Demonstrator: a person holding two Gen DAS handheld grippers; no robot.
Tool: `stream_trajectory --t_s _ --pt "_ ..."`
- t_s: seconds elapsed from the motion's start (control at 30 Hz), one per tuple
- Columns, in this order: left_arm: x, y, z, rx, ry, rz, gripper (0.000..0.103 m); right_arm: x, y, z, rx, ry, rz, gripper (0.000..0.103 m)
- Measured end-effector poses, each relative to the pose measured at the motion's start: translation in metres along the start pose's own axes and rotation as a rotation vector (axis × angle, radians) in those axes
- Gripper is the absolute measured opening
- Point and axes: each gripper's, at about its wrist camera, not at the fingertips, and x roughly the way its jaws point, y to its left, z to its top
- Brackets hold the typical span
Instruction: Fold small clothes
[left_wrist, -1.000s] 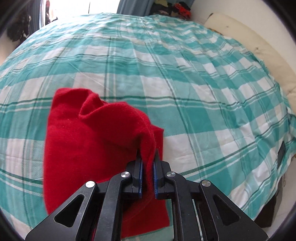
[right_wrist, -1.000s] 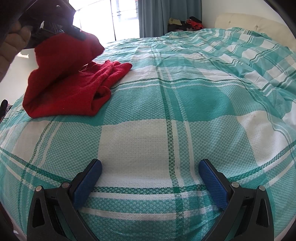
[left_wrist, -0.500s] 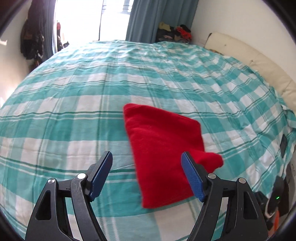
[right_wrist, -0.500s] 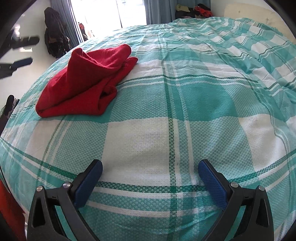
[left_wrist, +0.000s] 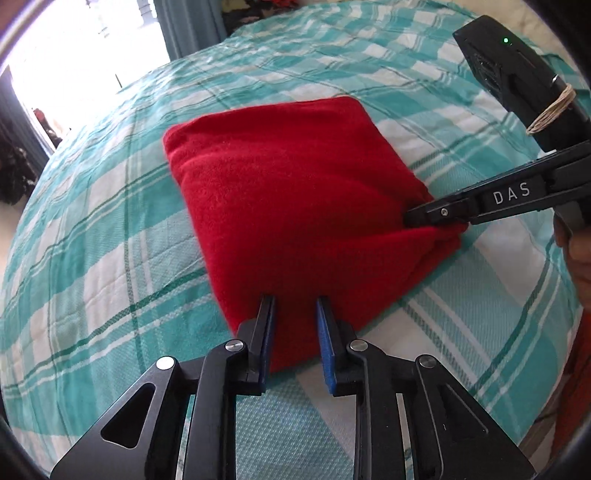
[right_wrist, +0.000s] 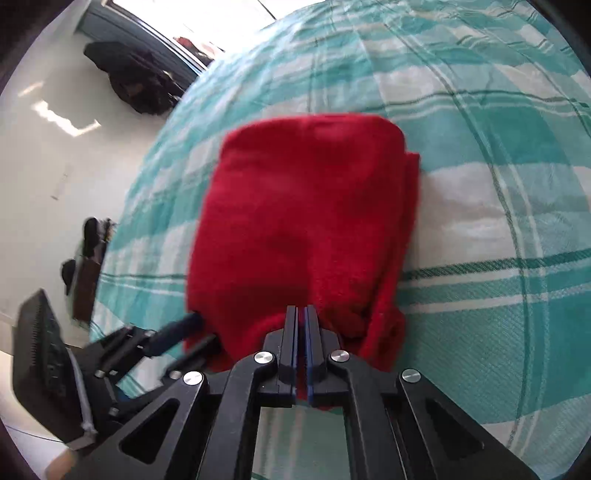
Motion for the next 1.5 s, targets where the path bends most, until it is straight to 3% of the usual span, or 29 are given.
stream_trajectory --t_s 0.07,0.13,0.27,0.37,0.47,0.5,0.57,0.6,0.67,0.73,0.83,0.9,0.97,1.03,1.07,1.13,1.2,1.27,1.3,1.37,1.43,1.5 --pt "-0.012 0.007 -0.010 -0.027 -0.004 -0.053 0.023 0.005 -0.019 -0.021 0.014 0.031 0.017 0.000" --pt "-0.028 0.021 -0.012 -0.111 -0.031 -0.095 0.023 -0.008 -0.028 -0.033 0.039 0.000 0.049 0.000" --pt "-0.059 0.045 0.003 -0.269 -0.156 -0.131 0.026 -0.046 -0.013 -0.032 -0.028 -0.087 -0.012 0.009" --pt "-0.058 0.042 0.024 -0.286 -0.205 -0.122 0.026 -0.070 0.006 -0.021 -0.063 -0.180 0.085 0.009" --pt "-0.024 0.022 0.034 -0.227 -0.127 -0.111 0.026 -0.059 0.019 -0.012 -0.100 -0.164 0.212 0.012" --pt "-0.005 0.013 0.031 -0.195 -0.061 -0.093 0.025 -0.043 0.018 -0.012 -0.096 -0.122 0.212 0.012" --pt "0.025 0.001 0.016 -0.148 0.045 -0.062 0.019 -0.006 0.001 -0.017 -0.068 0.021 0.111 0.012" --pt "0.022 -0.001 0.009 -0.137 0.025 -0.050 0.019 0.008 -0.008 -0.021 -0.052 0.080 0.086 0.010" --pt "0.001 0.006 0.002 -0.178 -0.017 -0.090 0.019 -0.005 -0.013 -0.020 -0.038 0.057 0.141 0.010" --pt "-0.023 0.019 0.002 -0.256 -0.087 -0.128 0.019 -0.034 -0.006 -0.007 -0.083 -0.019 0.127 0.012" --pt "-0.037 0.032 0.016 -0.314 -0.174 -0.118 0.023 -0.060 0.004 0.034 -0.083 -0.132 0.202 0.017" --pt "-0.026 0.033 0.026 -0.318 -0.163 -0.117 0.023 -0.050 0.013 0.066 -0.102 -0.153 0.257 0.021" --pt "-0.001 0.024 0.028 -0.284 -0.086 -0.139 0.023 -0.018 0.012 0.092 -0.109 -0.111 0.258 0.022" --pt "0.028 0.007 0.018 -0.190 0.047 -0.138 0.023 0.030 -0.001 0.108 -0.070 -0.026 0.103 0.020" --pt "0.026 0.000 0.012 -0.142 0.023 -0.105 0.023 0.049 -0.013 0.111 -0.046 0.005 0.053 0.007" --pt "0.012 0.000 0.005 -0.125 -0.002 -0.105 0.023 0.054 -0.028 0.115 0.007 -0.020 0.073 0.001" --pt "-0.004 0.013 0.001 -0.194 -0.025 -0.159 0.023 0.029 -0.024 0.111 0.008 -0.086 0.105 0.011" --pt "-0.014 0.025 -0.004 -0.252 -0.050 -0.188 0.024 -0.006 -0.013 0.095 -0.048 -0.157 0.141 0.013" --pt "-0.015 0.030 -0.006 -0.278 -0.049 -0.196 0.028 -0.021 -0.008 0.083 -0.066 -0.181 0.186 0.013" --pt "-0.007 0.038 -0.010 -0.312 -0.035 -0.209 0.029 -0.038 0.000 0.055 -0.103 -0.197 0.292 0.026" --pt "-0.002 0.038 -0.015 -0.319 -0.017 -0.210 0.029 -0.027 -0.003 0.022 -0.132 -0.138 0.280 0.041" --pt "-0.009 0.038 -0.015 -0.309 -0.011 -0.206 0.029 0.007 -0.009 -0.005 -0.168 -0.029 0.184 0.034"
